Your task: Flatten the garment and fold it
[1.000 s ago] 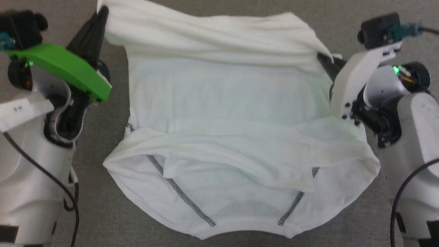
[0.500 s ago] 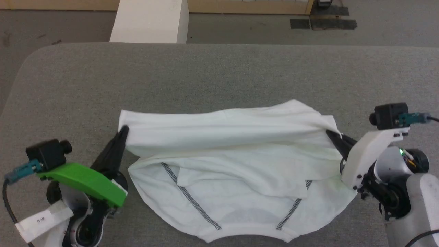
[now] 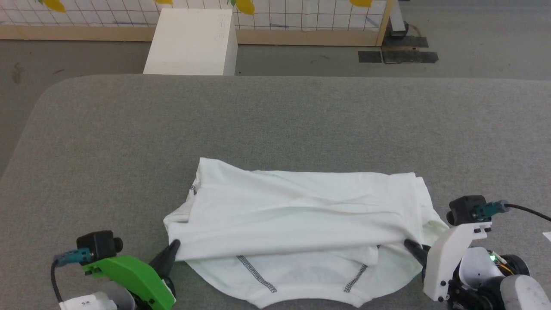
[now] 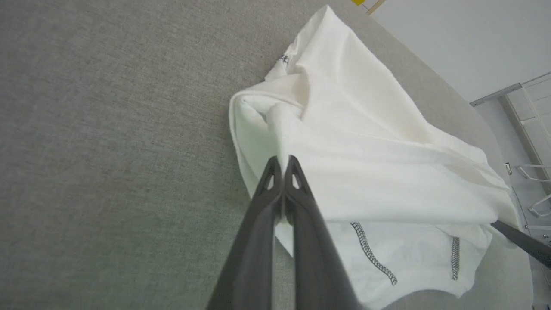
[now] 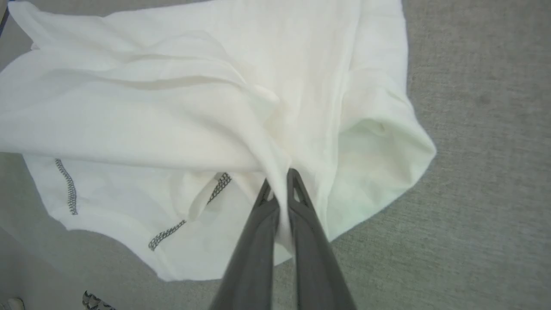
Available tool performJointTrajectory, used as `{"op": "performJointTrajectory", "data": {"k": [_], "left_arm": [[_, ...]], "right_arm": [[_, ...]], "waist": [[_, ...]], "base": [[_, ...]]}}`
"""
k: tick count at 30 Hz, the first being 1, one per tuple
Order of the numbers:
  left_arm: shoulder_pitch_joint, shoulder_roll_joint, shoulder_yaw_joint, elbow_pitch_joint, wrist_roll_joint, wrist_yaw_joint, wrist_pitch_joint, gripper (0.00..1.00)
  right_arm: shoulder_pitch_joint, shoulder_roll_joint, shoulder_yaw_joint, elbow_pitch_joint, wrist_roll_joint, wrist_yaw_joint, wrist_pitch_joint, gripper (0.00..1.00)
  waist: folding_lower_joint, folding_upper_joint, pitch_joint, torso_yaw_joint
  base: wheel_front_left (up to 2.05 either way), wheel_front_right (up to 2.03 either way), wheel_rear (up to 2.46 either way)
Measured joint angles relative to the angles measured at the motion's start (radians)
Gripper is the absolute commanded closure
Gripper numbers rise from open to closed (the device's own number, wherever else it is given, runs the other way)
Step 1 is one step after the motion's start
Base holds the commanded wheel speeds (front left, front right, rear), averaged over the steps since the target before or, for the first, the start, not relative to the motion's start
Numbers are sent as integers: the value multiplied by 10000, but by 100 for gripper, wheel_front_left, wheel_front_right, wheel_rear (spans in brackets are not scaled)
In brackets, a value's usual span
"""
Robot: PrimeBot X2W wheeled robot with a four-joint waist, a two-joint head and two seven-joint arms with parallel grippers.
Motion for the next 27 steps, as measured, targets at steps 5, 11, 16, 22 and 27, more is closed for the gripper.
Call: {"op": "performJointTrajectory", "data": {"k": [5,11,16,22,27], "left_arm": [[257,211,-240,359,-320,623,1133,0],[504,784,769,-717,-77,1116,257,0],[-129,1072,1298,-1099,1561,736,-2226,0],[-1486,244,1427,-800,4495,589,-4608,0],[-1714,-951,2029,-1028,5515,121,-4640,0]], "right_arm": [[490,-50,-153,-420,117,0,520,0],[899,73,-1453,-2541,897,0,1095,0],[161,-222,-1290,-2801,537,0,903,0],[-1383,-360,-322,-1181,-1193,-2,815,0],[-2187,-447,-81,-8,-2274,-2,1212,0]], "waist": [[0,0,-270,9],[0,0,-478,-7],[0,1,-339,-7],[0,0,183,54],[0,0,586,147]], "base": [[0,0,0],[0,0,0],[0,0,0],[0,0,0],[0,0,0]]}}
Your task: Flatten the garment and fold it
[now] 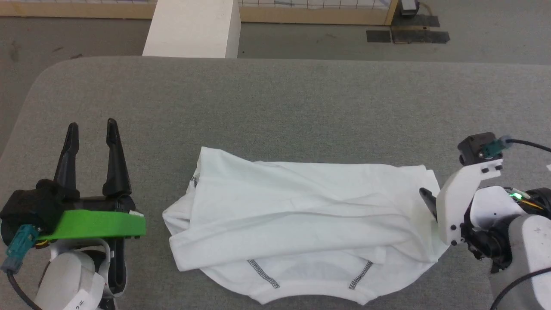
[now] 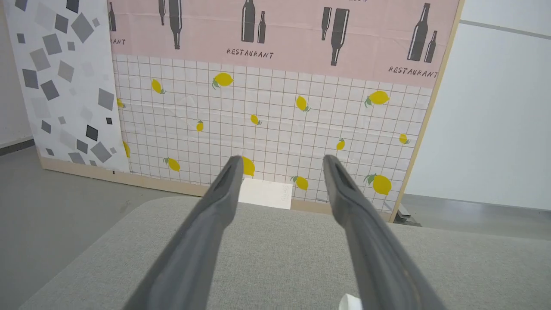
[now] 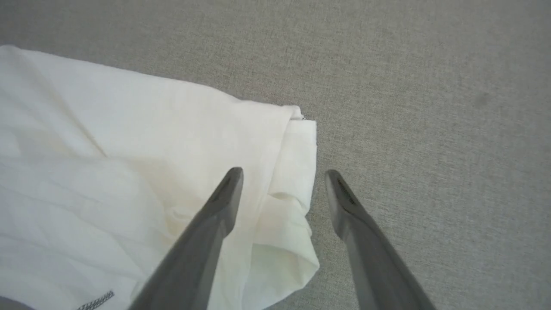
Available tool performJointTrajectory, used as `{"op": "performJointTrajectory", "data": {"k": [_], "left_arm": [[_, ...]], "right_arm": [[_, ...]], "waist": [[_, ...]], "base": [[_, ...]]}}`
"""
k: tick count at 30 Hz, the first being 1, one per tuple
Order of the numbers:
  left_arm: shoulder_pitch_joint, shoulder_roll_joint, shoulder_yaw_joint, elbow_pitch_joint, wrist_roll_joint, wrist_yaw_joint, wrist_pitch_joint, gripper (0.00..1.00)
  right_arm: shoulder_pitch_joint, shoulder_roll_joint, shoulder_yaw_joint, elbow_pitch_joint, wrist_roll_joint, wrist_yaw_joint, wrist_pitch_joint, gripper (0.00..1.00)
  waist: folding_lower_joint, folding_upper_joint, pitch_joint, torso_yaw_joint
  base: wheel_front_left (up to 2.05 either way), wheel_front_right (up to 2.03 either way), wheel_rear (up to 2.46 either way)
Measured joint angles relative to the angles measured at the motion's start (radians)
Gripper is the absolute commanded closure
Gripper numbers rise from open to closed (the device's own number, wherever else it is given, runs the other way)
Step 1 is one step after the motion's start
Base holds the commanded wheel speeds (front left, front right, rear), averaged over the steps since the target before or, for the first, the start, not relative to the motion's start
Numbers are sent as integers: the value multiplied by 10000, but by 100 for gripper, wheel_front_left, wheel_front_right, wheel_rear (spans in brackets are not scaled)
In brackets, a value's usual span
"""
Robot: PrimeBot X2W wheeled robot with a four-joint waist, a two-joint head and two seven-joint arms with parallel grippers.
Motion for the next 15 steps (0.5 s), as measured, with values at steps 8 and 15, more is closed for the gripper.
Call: {"op": "performJointTrajectory", "data": {"k": [8,15], "left_arm": [[20,-1170,978,353,719,-1049,-2,0],[103,-1894,1484,552,1200,-1659,-4,0]], "right_arm": [[-179,-88,780,1066,-86,0,823,0],[-214,-128,571,1214,380,0,949,100]], "waist": [[1,0,562,187],[0,0,674,269]], "base": [[0,0,0],[0,0,0]]}}
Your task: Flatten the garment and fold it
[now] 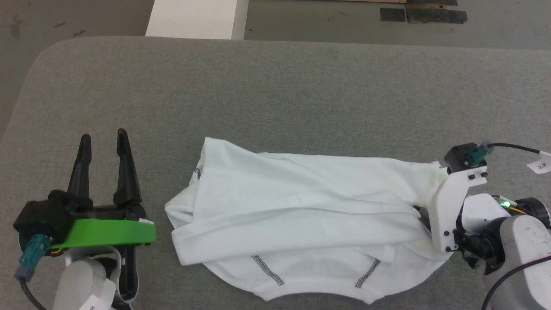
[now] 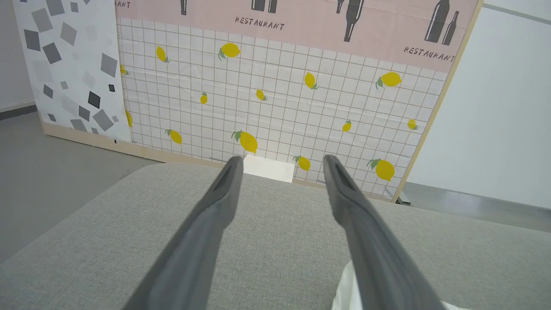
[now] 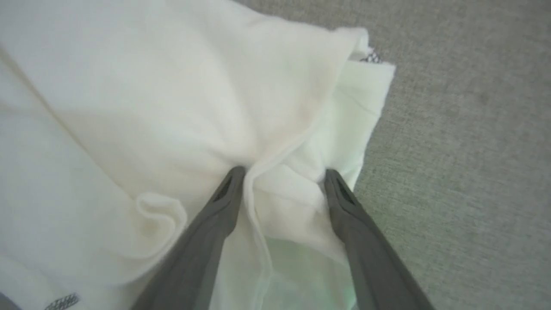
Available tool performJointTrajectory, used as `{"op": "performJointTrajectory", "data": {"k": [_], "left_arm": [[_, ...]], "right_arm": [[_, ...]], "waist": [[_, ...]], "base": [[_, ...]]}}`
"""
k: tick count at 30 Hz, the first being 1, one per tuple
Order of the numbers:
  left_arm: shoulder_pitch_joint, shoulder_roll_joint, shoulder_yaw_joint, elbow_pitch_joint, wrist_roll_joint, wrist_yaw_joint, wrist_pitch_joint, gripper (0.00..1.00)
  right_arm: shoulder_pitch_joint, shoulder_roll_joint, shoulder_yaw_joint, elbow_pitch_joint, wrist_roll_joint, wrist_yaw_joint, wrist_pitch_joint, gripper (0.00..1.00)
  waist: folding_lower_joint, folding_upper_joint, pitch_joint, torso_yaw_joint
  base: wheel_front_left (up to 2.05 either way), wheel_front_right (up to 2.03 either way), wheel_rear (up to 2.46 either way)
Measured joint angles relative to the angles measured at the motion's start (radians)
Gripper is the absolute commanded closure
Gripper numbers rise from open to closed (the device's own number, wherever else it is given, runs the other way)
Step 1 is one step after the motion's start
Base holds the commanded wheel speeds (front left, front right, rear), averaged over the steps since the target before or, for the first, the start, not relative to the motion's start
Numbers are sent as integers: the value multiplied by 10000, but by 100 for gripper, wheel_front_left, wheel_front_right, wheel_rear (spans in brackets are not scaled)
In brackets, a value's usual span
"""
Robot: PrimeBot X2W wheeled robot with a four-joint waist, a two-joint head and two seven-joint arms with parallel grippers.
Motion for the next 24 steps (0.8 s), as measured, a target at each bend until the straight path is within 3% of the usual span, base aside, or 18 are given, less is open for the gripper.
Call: {"op": "performJointTrajectory", "data": {"k": [10,17,22,24], "left_arm": [[249,-416,472,79,359,-357,0,0],[265,-564,596,21,420,-477,0,0],[269,-598,608,19,500,-518,0,0],[271,-608,750,36,564,-523,0,0]], "right_arm": [[279,215,-569,-42,1080,0,-1321,100],[427,-763,-1708,-163,984,4,-1041,100],[504,-1358,-2934,21,270,4,-863,100],[485,-1871,-3534,349,-477,2,-734,100]], "waist": [[0,0,-288,-244],[0,0,-378,-427],[0,0,-237,-437],[0,0,-137,-374]], "base": [[0,0,0],[0,0,0],[0,0,0],[0,0,0]]}}
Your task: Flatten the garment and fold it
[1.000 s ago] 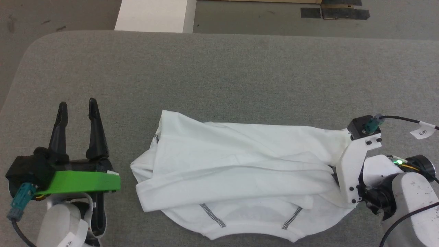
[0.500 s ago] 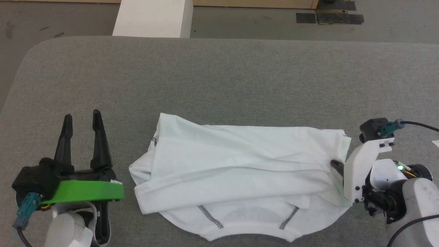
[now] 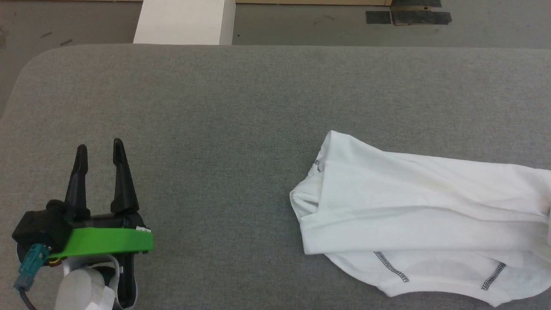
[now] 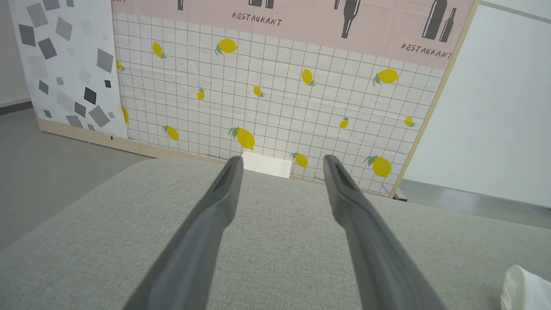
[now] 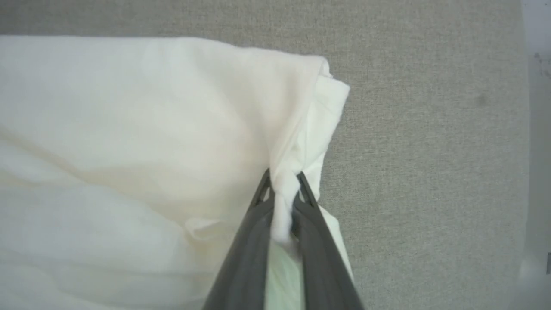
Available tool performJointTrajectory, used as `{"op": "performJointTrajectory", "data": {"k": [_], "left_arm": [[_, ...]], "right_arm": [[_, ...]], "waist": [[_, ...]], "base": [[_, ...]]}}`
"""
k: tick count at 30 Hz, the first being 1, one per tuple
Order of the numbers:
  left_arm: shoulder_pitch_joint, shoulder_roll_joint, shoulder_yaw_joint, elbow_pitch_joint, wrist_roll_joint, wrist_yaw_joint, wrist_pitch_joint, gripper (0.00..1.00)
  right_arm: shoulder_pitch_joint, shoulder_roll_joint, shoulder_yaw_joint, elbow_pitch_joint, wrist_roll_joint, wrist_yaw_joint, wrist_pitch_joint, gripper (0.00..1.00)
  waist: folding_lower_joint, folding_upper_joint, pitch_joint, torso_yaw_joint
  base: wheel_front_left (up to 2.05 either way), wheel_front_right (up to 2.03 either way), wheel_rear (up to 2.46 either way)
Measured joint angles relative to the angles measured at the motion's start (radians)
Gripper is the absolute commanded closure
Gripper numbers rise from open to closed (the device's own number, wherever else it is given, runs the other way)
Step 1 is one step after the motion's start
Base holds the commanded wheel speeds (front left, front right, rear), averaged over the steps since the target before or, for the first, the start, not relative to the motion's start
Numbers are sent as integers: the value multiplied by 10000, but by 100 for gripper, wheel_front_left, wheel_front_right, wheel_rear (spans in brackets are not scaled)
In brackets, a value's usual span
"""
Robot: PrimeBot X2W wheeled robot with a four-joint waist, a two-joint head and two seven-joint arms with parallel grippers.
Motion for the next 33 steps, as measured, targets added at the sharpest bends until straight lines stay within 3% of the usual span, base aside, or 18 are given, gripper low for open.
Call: {"op": "performJointTrajectory", "data": {"k": [5,10,16,23,33], "left_arm": [[161,-25,75,48,15,-2,0,0],[409,-40,132,46,17,-4,0,0],[459,-61,40,46,17,-4,0,0],[454,-81,-334,104,-15,-6,0,0],[443,-96,-677,255,-88,-6,-8,0]], "right_arm": [[23,-535,1139,-1101,188,0,775,100],[327,-955,2123,-3432,1371,0,2506,100],[280,-454,2915,-5112,2470,0,3411,100],[-497,819,4677,-4230,2474,0,2819,100],[-1941,2201,6065,-815,1824,0,844,100]], "waist": [[0,0,-194,-5],[0,0,-511,-80],[0,0,-709,-157],[0,0,-678,103],[0,0,-396,873]], "base": [[0,0,0],[0,0,0],[0,0,0],[0,0,0],[0,0,0]]}}
